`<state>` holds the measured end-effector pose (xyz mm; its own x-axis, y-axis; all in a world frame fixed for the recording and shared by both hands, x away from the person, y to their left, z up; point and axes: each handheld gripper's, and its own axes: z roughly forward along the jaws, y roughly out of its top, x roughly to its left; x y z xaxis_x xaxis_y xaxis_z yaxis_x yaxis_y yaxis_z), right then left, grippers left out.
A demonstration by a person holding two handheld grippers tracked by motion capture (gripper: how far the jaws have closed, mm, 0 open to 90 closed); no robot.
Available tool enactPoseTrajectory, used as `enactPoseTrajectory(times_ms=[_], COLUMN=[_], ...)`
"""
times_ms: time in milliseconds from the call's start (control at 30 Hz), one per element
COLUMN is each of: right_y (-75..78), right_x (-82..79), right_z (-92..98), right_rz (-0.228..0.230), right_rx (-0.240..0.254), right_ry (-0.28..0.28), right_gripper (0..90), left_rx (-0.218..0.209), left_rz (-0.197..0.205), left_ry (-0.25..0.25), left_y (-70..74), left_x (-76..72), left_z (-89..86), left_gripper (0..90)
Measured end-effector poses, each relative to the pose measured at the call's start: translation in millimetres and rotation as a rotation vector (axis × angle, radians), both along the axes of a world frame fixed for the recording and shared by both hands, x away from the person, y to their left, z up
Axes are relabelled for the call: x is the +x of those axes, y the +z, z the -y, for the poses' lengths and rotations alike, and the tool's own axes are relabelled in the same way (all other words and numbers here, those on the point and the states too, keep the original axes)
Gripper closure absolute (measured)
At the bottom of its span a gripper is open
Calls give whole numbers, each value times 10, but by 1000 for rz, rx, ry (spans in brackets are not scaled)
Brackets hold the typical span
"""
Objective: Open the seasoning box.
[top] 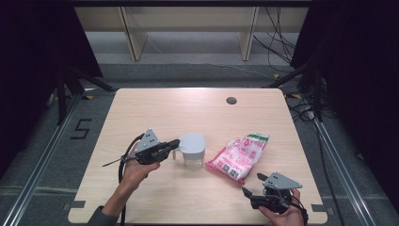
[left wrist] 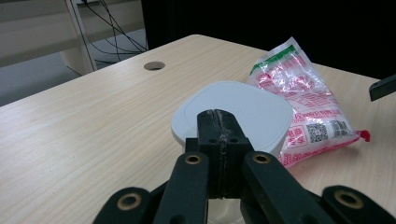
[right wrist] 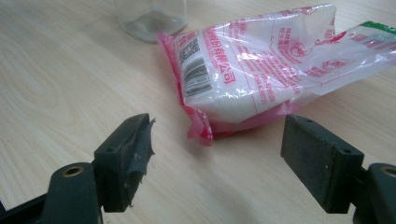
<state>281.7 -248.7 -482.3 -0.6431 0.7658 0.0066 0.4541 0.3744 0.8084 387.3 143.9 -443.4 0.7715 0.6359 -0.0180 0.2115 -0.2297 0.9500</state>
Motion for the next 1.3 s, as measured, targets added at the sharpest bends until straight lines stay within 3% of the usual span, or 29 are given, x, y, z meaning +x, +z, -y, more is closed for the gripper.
enactPoseTrajectory(times_ms=[33,167,200,267,300,433,467,533,567,633,733,800,867,1000,1167,1300], right_y=[10,13,6,9,14,29,32,55,62,77,84,94,116,179,209,219], right_x=[-8,-14,10,15,8,2,18,23,36,79,152,180,227,383,601,692], right_z=[-4,-25,-14,-19,-23,-47,-55,-95,-134,-203,-308,-386,-460,-602,-710,-741], right_rz=[16,5,28,25,31,33,63,75,94,117,125,118,150,167,139,148], right_rx=[-5,-4,-4,-2,-8,6,10,9,9,-7,-8,2,2,43,71,89], right_ry=[-9,-9,9,11,-1,8,21,34,42,61,95,131,160,165,159,148], right_gripper=[256,254,254,249,246,230,224,220,219,222,283,371,460,589,760,831], left_rx=[-4,-3,12,-7,5,20,16,12,32,5,0,-1,-7,-11,-10,-6], left_rz=[-2,-6,-2,-16,2,7,6,7,12,9,6,4,4,5,6,7], left_ry=[4,19,19,25,33,31,32,28,20,28,28,30,25,25,25,28], left_y=[-3,-22,-26,-44,-42,-37,-39,-45,-41,-53,-57,-60,-63,-68,-68,-67], left_x=[12,71,82,93,99,89,89,93,96,91,91,90,96,96,95,93], left_z=[5,15,9,6,5,3,1,-7,-23,-10,-16,-18,-22,-24,-24,-23], left_gripper=[891,891,891,891,890,890,889,889,890,890,890,890,890,890,890,890])
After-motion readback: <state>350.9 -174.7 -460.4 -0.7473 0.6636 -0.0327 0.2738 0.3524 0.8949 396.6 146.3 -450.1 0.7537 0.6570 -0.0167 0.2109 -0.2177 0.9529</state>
